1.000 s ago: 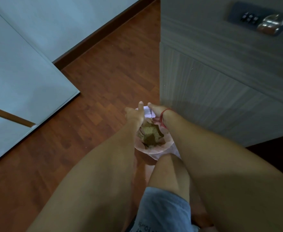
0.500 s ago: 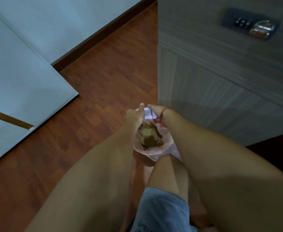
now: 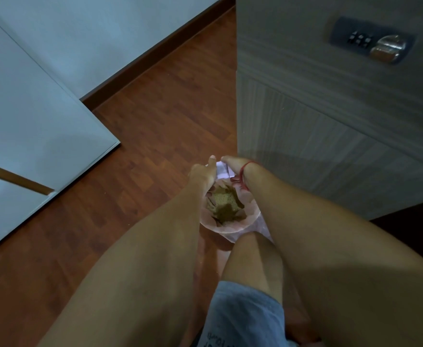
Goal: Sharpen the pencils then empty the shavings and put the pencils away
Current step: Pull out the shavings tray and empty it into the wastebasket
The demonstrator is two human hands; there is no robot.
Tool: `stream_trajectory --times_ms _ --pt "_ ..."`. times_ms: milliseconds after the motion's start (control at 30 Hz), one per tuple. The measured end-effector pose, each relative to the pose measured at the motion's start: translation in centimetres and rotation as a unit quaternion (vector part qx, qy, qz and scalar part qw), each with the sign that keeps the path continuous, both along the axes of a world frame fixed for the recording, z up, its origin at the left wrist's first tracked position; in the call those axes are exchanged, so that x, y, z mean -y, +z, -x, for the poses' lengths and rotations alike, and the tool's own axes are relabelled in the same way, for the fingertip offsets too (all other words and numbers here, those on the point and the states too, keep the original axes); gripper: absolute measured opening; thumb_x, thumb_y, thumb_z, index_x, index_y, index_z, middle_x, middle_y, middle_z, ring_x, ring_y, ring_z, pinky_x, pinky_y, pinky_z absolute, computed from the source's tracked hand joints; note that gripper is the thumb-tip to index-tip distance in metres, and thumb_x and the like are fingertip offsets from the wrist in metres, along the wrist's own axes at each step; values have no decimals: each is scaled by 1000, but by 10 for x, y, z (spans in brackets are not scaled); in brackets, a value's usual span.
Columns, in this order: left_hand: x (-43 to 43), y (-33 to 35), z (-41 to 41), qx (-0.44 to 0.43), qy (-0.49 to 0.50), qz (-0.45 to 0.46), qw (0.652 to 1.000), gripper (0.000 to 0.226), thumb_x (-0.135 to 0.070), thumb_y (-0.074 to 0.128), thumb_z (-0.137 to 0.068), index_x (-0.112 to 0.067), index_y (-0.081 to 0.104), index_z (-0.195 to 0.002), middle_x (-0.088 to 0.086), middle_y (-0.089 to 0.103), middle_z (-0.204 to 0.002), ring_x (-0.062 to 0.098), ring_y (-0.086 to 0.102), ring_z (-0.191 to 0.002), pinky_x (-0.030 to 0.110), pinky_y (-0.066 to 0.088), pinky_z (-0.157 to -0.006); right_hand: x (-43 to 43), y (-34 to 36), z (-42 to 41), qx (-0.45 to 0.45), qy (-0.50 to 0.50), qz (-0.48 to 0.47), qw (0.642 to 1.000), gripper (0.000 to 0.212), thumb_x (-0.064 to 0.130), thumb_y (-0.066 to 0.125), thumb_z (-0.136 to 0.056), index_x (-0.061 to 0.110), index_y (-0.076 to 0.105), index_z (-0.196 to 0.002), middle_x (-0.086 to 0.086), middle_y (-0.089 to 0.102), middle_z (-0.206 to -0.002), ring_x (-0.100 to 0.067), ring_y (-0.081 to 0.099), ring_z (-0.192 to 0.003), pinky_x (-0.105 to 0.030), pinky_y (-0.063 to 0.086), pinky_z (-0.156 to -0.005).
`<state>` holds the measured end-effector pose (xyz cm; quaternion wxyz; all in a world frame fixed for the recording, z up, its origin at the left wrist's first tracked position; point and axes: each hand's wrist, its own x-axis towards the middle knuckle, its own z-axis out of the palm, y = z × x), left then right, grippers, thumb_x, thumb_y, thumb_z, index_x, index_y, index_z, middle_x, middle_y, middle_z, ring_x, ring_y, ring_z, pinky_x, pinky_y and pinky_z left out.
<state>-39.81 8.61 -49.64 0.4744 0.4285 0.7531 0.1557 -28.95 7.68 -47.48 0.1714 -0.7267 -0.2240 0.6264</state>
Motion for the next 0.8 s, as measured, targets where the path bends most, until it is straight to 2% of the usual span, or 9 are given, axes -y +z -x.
stream_trajectory --times_ms 133,200,300,433,500,567,633,700,800 --pt "-1 1 1 -3 7 -4 1000 61 -53 42 -93 -1 56 -119 18 66 -108 25 62 -73 32 54 -70 0 4 1 -17 -7 6 1000 46 47 47 -90 12 56 -120 -7 52 -73 -18 50 -70 -27 31 -53" --pt "-1 2 1 -7 6 -3 1000 62 -55 42 -92 -1 55 -120 18 65 -110 26 64 -75 33 55 -71 0 3 0 -28 -4 8 1000 53 47 44 -93 10 50 -131 -9 48 -74 -20 49 -73 -26 31 -54" --pt "1 4 1 -5 12 -8 1000 64 -56 42 -90 -1 53 -122 20 63 -116 27 66 -77 30 56 -65 1 6 1 -51 -12 4 999 39 45 42 -95 14 48 -119 -9 44 -72 -22 45 -68 -27 31 -56" --pt "0 5 3 -9 12 -12 1000 66 -56 43 -90 0 52 -124 22 62 -117 31 66 -81 33 56 -71 1 2 8 -2 -9 -28 1000 36 51 52 -83 16 59 -90 -3 55 -70 -15 51 -58 -25 42 -67" --pt "-1 5 4 -11 15 -12 1000 66 -56 43 -90 -1 52 -124 22 62 -116 32 67 -85 35 56 -74 0 -2 9 -18 -14 -29 999 46 50 51 -81 14 64 -105 -3 60 -75 -16 55 -64 -24 47 -67" --pt "-1 4 4 -11 14 -7 1000 66 -56 42 -90 -1 52 -125 22 63 -116 33 68 -94 38 58 -81 0 0 9 -37 -28 -34 998 41 42 49 -90 13 57 -118 -3 53 -75 -15 50 -64 -22 49 -60" --pt "-1 4 4 -11 9 -6 1000 65 -55 41 -92 0 52 -125 22 63 -116 33 67 -93 38 57 -82 0 4 8 -39 -17 -23 999 37 45 46 -91 16 52 -114 -5 49 -73 -16 46 -62 -28 44 -62" --pt "-2 4 4 -12 5 -7 1000 63 -54 41 -93 0 52 -124 22 64 -115 30 66 -82 34 56 -75 0 6 8 -35 -7 -14 999 37 48 45 -91 16 49 -110 -6 48 -72 -17 44 -62 -28 37 -60" --pt "-3 6 4 -16 8 -11 1000 64 -54 41 -92 0 53 -124 22 63 -117 28 66 -79 32 55 -68 -2 7 9 -50 -19 -13 998 39 46 46 -92 15 50 -115 -7 47 -73 -17 43 -62 -29 37 -57"
